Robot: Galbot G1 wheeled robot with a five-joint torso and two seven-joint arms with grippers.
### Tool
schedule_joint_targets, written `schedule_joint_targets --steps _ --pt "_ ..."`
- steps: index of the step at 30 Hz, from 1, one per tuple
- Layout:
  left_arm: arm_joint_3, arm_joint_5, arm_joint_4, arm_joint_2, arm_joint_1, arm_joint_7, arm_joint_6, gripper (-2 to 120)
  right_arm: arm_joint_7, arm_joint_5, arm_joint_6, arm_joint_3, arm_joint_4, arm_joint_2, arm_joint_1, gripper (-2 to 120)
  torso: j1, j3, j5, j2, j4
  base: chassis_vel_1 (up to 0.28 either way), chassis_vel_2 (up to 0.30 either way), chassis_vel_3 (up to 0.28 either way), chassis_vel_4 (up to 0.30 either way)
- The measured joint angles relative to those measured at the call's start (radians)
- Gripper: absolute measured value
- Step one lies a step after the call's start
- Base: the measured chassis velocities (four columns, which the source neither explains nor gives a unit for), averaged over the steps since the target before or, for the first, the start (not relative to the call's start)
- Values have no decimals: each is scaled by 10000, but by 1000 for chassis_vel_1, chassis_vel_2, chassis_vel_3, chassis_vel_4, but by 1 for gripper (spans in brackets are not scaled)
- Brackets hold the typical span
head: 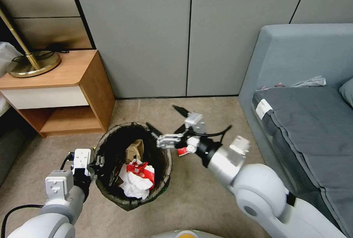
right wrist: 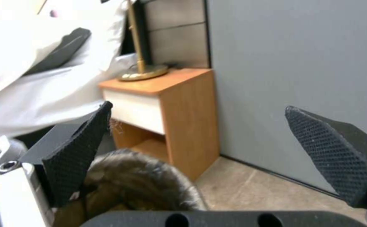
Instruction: Pick up the trash bin, then pick up the garbage from the floor and place it into the trash bin.
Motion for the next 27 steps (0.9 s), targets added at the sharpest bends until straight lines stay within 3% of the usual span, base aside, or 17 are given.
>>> schedule_joint_targets --steps 8,16,27 --pt "-62 -35 0 -46 18 16 0 1 80 -456 227 1415 354 227 -1146 100 0 0 0 0 0 0 0 0 0" --pt "-207 -34 0 -328 63 24 -27 1 133 -3146 1150 3181 95 1081 -3500 100 -1 0 -1 0 -1 0 0 0 0" --pt "-436 204 0 -681 269 254 -240 1 53 -4835 2269 3953 -217 2441 -5617 100 -1 -1 -1 0 -1 0 0 0 0"
